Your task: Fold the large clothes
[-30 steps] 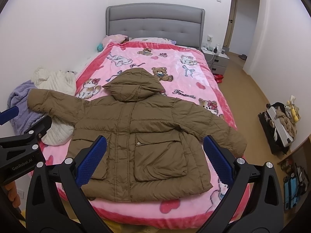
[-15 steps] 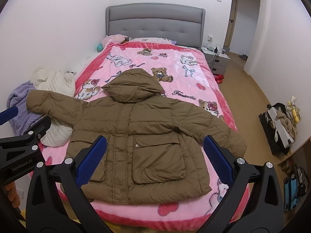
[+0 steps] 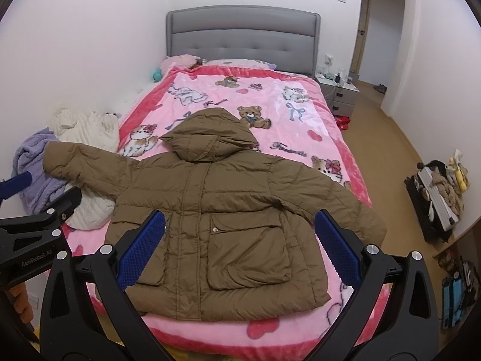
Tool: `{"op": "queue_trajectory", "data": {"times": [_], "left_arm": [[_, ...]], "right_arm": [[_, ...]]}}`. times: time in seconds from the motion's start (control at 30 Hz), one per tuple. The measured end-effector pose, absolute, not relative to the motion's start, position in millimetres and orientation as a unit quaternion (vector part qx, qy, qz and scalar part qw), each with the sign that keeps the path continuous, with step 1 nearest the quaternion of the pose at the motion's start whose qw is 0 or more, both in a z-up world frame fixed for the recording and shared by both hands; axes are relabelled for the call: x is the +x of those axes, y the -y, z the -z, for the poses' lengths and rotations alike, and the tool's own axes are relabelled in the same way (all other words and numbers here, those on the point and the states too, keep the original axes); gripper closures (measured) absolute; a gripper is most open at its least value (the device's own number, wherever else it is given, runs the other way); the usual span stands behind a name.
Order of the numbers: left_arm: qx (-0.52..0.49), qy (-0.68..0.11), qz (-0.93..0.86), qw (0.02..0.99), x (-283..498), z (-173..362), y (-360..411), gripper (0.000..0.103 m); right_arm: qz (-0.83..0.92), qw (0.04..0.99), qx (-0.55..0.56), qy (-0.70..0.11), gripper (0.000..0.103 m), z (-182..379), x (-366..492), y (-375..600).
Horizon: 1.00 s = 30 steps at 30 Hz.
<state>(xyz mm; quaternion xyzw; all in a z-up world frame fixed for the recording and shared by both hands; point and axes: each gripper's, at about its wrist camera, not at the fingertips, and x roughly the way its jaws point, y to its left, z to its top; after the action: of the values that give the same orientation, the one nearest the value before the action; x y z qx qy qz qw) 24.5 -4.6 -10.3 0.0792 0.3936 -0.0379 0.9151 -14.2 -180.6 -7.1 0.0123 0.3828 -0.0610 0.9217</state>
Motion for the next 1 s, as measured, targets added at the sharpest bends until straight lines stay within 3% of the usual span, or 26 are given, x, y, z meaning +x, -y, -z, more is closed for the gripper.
{"op": "queue_trajectory", "data": {"times": [0.4, 0.53, 1.0], "left_arm": [[0.054, -0.385, -0.055, 0.92, 24, 30, -76, 0.005], [-0.022, -0.381, -0.063, 0.922, 41, 45, -142, 0.005], [-0.282, -0.315, -0.048, 0.905, 227, 164, -417, 0.005]], "right_arm": [[-0.02, 0.951, -0.036, -0.307, 0.008, 18, -8, 149], [-0.049, 0.946, -0.036, -0.319, 0.008, 27, 9, 128], [-0.034, 0.921, -0.058, -0.384, 0.008, 48, 122, 8]]}}
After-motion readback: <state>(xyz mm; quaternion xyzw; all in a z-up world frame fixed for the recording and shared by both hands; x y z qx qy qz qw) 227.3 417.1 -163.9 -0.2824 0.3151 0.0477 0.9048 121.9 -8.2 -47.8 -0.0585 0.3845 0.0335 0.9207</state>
